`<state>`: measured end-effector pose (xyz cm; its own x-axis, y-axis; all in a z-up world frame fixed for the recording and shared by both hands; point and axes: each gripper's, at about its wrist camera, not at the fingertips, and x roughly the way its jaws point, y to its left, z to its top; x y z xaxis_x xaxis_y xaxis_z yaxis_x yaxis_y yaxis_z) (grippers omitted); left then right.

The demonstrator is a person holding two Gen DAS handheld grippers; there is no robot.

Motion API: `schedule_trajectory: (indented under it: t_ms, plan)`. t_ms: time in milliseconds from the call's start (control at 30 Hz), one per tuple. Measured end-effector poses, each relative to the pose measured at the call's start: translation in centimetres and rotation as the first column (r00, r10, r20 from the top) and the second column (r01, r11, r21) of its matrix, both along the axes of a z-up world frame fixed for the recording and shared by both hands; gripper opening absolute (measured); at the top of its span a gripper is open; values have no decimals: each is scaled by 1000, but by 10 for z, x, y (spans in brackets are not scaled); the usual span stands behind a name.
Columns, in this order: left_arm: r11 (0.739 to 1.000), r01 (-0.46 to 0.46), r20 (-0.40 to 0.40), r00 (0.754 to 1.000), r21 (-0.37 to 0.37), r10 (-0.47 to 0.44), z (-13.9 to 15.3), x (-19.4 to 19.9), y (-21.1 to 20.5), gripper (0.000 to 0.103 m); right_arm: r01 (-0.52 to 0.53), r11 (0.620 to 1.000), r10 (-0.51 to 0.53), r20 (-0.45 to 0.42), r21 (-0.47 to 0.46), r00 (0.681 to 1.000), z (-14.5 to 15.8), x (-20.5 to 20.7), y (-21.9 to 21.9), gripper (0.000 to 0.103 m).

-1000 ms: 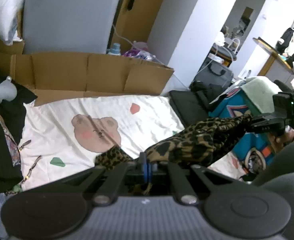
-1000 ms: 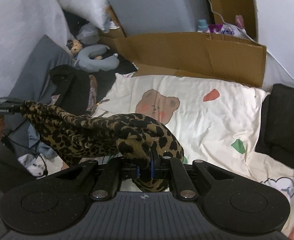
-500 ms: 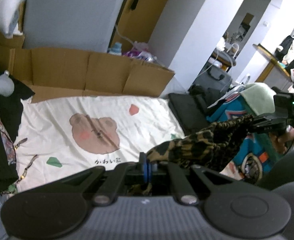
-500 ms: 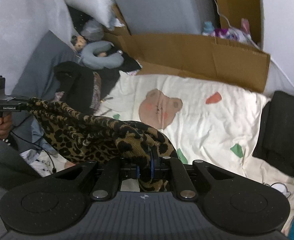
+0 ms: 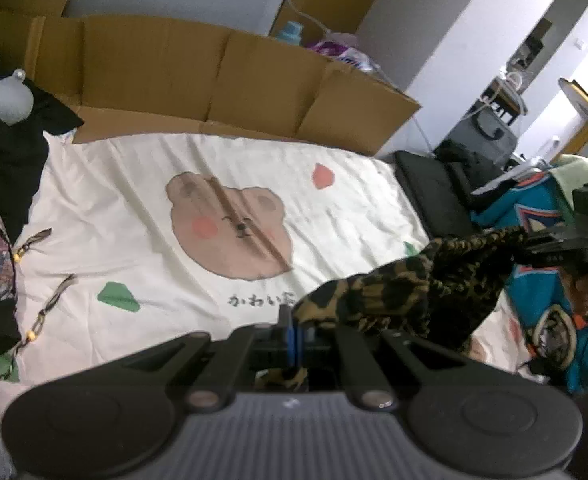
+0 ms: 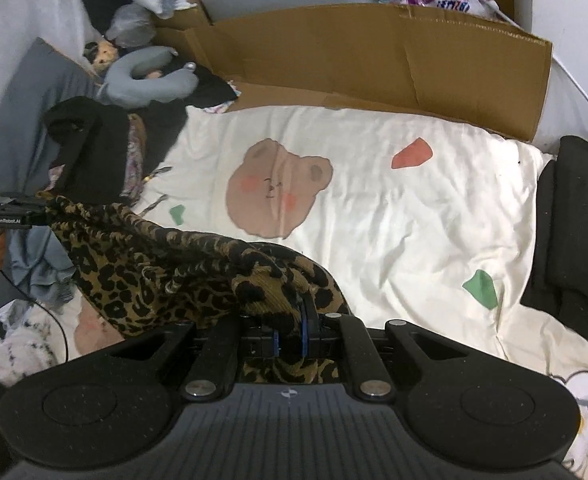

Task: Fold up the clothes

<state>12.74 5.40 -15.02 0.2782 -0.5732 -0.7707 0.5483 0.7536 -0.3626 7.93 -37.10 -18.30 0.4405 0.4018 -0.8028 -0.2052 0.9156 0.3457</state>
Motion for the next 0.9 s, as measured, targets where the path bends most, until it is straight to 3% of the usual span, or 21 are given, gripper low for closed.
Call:
schedule_trajectory:
  t_ms: [600, 700, 800, 900]
  plan:
    - [997, -31, -91, 995, 66, 37, -111, 102, -26, 3, 16, 1000, -18, -71, -19, 997, -113, 108, -11, 9]
    - [995, -48, -107, 993, 85, 57, -131, 118, -26, 8, 24, 1000, -24, -91, -11, 996, -141, 123, -14, 10]
    - [989, -77, -110, 990, 129, 91, -148, 130, -22, 11, 54, 999, -54, -93, -5, 994, -167, 137, -17, 12]
    - [985, -90, -103, 989, 147, 106, -156, 135, -15, 14, 95, 995, -96, -88, -15, 992, -184, 147, -23, 21]
